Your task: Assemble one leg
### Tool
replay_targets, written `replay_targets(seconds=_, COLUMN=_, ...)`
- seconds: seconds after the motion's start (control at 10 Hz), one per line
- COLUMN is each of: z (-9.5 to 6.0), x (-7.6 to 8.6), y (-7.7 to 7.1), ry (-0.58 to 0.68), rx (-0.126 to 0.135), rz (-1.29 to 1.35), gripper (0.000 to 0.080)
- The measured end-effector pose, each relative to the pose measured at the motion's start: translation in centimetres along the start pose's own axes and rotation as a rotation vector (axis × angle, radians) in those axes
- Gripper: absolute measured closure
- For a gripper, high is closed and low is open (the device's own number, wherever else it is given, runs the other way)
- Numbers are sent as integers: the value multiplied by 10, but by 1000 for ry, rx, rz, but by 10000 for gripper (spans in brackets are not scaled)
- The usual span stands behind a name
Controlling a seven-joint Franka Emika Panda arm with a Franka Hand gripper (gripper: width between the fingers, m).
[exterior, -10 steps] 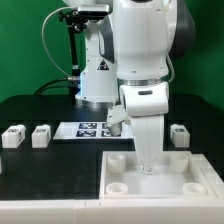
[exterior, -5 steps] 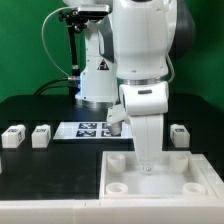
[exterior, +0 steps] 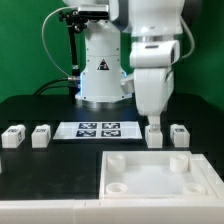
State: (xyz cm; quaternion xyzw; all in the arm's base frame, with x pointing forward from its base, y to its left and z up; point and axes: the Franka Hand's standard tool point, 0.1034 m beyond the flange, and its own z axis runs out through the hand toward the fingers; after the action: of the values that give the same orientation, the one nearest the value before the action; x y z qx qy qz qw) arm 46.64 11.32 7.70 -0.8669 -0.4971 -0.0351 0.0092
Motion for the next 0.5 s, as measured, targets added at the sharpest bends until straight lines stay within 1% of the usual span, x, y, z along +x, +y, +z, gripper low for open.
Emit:
replay_targets(seconds=0.1, z=-3, x=15, y=-11, ry=7, rx=-5, rz=151, gripper=150)
replay_targets(seconds=0.2, z=-1, x=22, y=-21, ry=6, rx=0, rz=271, gripper=150)
replay_targets(seconds=0.3, z=2, x=23, y=-22, ry=22, rx=-1, rz=335, gripper=150)
replay_targets(seconds=0.5, z=3, x=24, y=-23, ry=26, rx=7, rz=508, gripper=150)
